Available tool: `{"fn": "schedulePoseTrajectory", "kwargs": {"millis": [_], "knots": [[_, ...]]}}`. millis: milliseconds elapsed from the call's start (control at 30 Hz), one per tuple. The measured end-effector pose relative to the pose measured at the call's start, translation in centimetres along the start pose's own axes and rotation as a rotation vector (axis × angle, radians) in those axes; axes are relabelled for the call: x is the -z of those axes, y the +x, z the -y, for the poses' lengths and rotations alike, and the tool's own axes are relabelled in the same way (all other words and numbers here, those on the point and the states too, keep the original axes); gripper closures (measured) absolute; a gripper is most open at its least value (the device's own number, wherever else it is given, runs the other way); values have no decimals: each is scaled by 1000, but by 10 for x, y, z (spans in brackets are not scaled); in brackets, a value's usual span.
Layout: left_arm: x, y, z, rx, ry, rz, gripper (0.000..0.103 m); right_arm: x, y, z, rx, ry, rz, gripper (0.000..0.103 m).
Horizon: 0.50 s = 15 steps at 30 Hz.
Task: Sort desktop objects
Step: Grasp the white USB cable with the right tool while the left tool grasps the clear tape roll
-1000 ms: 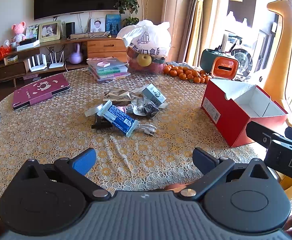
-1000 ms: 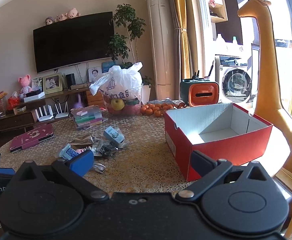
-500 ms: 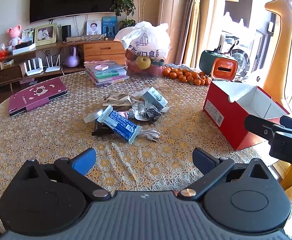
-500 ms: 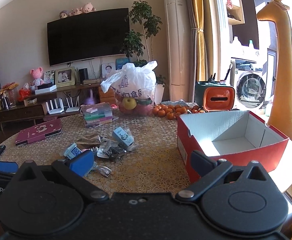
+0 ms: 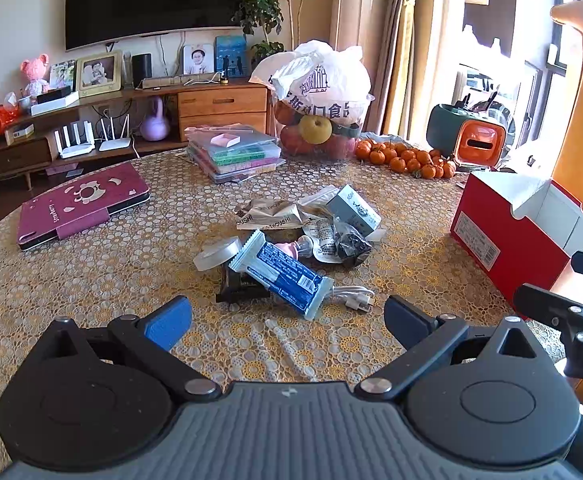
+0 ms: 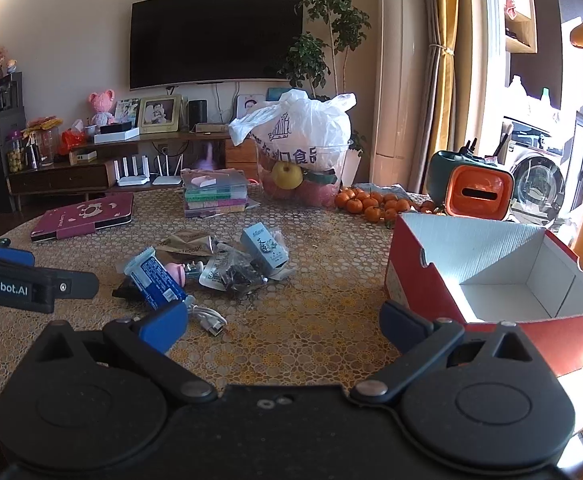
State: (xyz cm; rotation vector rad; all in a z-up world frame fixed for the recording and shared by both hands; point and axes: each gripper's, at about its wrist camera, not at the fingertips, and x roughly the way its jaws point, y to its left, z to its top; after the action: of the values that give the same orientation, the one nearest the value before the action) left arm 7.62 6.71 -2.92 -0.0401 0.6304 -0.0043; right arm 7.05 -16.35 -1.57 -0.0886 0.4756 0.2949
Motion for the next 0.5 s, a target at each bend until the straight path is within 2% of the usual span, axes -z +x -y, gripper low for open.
{"fn": "schedulePoseTrajectory", "kwargs": {"millis": [500], "knots": [[-12,53,-22,-1,26,-15,0,3,54,-14,-90,-62,-52,8]]}}
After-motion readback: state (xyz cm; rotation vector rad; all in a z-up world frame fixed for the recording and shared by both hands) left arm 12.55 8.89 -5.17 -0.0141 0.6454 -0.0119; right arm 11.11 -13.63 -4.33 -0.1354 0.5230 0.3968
